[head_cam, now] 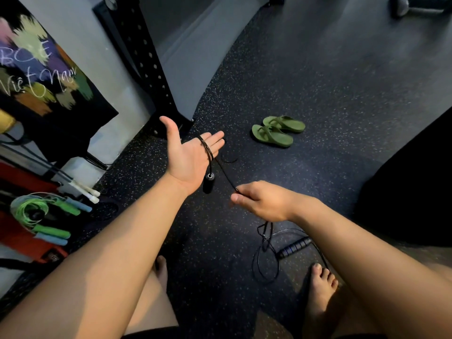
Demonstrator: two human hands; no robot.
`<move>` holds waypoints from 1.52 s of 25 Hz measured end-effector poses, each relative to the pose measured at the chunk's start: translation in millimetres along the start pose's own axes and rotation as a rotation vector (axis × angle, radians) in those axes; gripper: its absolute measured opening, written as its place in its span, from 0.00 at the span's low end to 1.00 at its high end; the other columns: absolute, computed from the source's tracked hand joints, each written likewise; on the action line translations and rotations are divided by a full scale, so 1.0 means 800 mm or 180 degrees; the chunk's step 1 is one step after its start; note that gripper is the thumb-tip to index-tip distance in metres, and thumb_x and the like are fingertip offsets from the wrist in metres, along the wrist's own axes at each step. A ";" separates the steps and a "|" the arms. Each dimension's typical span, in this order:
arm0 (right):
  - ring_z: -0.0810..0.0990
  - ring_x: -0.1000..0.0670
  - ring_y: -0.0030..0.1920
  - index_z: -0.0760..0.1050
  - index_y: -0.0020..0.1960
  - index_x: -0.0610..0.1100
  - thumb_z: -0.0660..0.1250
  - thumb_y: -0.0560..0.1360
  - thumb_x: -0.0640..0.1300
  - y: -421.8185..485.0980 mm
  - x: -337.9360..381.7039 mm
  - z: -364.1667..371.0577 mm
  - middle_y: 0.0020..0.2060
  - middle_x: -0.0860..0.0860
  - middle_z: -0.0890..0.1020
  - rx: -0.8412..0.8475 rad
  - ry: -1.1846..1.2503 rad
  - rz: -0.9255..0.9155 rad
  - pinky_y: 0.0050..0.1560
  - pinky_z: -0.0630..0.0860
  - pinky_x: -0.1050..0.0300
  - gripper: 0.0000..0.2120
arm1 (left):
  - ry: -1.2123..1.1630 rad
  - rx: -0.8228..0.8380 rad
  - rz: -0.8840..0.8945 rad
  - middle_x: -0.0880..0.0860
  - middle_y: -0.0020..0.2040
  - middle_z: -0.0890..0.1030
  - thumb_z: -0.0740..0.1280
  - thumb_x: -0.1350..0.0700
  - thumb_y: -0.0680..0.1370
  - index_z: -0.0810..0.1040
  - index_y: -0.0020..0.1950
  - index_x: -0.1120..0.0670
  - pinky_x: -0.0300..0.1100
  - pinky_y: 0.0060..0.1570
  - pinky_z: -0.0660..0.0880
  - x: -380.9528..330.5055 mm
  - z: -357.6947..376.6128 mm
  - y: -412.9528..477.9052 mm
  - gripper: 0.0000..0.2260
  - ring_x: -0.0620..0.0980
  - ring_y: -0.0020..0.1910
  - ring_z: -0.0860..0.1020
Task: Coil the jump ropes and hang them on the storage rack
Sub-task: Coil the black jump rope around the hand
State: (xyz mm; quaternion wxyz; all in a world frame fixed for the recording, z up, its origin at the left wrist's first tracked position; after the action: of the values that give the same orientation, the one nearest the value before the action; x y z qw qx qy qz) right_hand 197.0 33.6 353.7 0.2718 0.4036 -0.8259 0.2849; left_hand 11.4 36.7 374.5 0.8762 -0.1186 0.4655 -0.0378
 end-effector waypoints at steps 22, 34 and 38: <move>0.78 0.49 0.37 0.74 0.47 0.45 0.61 0.82 0.53 0.001 -0.043 -0.042 0.36 0.53 0.81 -0.1107 -0.0635 -0.0321 0.40 0.74 0.49 0.13 | 0.2119 0.1353 -0.1426 0.55 0.26 0.76 0.40 0.16 0.59 0.77 0.41 0.60 0.53 0.54 0.75 0.033 0.026 -0.036 0.51 0.57 0.32 0.81; 0.62 0.39 0.68 0.75 0.67 0.53 0.61 0.79 0.43 0.018 -0.059 -0.005 0.67 0.47 0.67 -0.1283 -0.1788 0.0815 0.68 0.57 0.40 0.18 | 0.0833 0.0606 -0.0775 0.54 0.33 0.80 0.36 0.19 0.67 0.77 0.46 0.59 0.49 0.55 0.75 0.018 0.026 -0.035 0.49 0.59 0.38 0.82; 0.65 0.40 0.65 0.67 0.75 0.52 0.62 0.76 0.33 0.021 -0.066 -0.002 0.64 0.46 0.68 -0.0965 -0.1253 0.0684 0.65 0.68 0.48 0.29 | 0.0721 0.0457 -0.0691 0.55 0.34 0.81 0.36 0.19 0.68 0.77 0.47 0.60 0.48 0.53 0.78 0.011 0.025 -0.034 0.50 0.58 0.39 0.83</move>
State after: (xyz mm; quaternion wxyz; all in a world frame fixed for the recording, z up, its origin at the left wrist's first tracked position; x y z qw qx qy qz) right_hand 211.2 70.4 314.6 0.1314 0.3159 -0.9342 0.1011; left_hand 33.7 12.0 384.8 0.8151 -0.1002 0.5419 -0.1785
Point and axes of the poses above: each hand's wrist, its own y-axis towards the middle knuckle, its own z-axis out of the palm, x = y × z, the point moved 3 cm from there along y, towards the middle knuckle
